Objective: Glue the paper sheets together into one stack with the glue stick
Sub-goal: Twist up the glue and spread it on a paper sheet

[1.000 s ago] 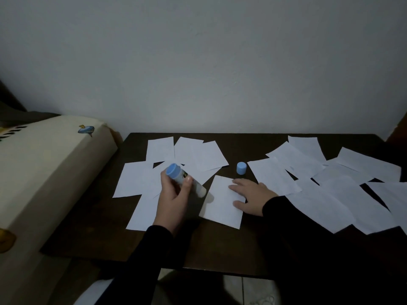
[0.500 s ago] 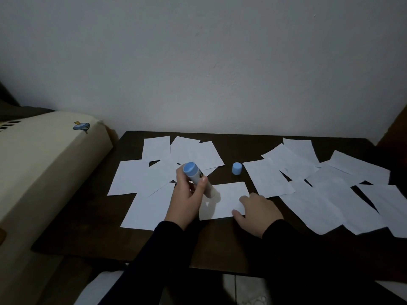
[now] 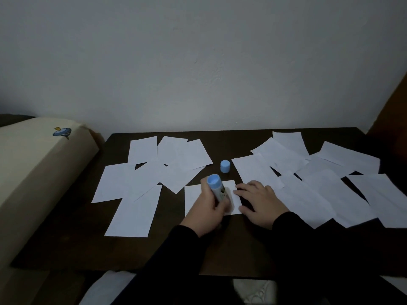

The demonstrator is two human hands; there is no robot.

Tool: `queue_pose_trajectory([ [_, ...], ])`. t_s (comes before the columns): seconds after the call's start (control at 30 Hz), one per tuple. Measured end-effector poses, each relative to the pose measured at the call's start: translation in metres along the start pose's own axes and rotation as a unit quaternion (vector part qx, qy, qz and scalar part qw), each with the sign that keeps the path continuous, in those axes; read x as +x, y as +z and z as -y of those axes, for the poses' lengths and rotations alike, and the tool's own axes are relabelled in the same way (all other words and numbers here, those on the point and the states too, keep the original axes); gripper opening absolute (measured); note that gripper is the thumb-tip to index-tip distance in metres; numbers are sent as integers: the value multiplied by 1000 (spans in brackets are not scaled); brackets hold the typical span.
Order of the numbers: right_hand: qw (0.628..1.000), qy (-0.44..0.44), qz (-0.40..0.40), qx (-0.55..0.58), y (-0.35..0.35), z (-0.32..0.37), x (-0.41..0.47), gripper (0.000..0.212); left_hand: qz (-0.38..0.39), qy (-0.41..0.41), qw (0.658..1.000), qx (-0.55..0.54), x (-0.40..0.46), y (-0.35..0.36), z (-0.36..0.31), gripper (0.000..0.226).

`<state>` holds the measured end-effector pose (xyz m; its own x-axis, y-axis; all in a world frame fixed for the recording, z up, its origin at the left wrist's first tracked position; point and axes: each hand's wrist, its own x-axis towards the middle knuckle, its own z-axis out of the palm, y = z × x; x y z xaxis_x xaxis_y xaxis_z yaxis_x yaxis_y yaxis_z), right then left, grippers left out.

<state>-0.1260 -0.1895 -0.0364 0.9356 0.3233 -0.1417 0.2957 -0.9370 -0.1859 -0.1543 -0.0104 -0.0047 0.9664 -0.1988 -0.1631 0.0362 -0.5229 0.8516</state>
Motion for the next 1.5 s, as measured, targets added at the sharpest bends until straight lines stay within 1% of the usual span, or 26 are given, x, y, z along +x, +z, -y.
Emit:
queue_pose_trajectory([
  [0.13,999,-15,-16,29,3,-1,0,48,-1,65,995,73,3,12,-7,58],
  [0.27,999,-18,-23,42,7,-3,0,42,8,79,990,120,7,18,-10,54],
  [0.4,999,-12,-27,35,7,-1,0,44,7,91,983,158,8,16,-10,52],
  [0.67,1000,3,-5,19,3,3,0,52,-6,63,983,175,1,-10,4,57],
  [0.9,1000,12,-3,13,1,6,-1,52,-39,48,982,176,-15,-33,20,49],
  [1.13,1000,19,-1,-1,0,9,-1,53,-51,45,983,173,-24,-47,33,48],
  [1.3,999,17,11,-25,-3,11,-1,53,-44,31,987,154,-25,-49,32,49],
  [1.37,999,16,13,-33,-3,11,-2,53,-50,20,990,131,-26,-51,32,50],
  [1.43,999,17,13,-38,-2,12,-4,53,-69,6,996,53,-28,-56,30,53],
  [1.5,999,17,14,-43,-1,12,-5,52,-101,-7,992,-81,-31,-64,26,58],
])
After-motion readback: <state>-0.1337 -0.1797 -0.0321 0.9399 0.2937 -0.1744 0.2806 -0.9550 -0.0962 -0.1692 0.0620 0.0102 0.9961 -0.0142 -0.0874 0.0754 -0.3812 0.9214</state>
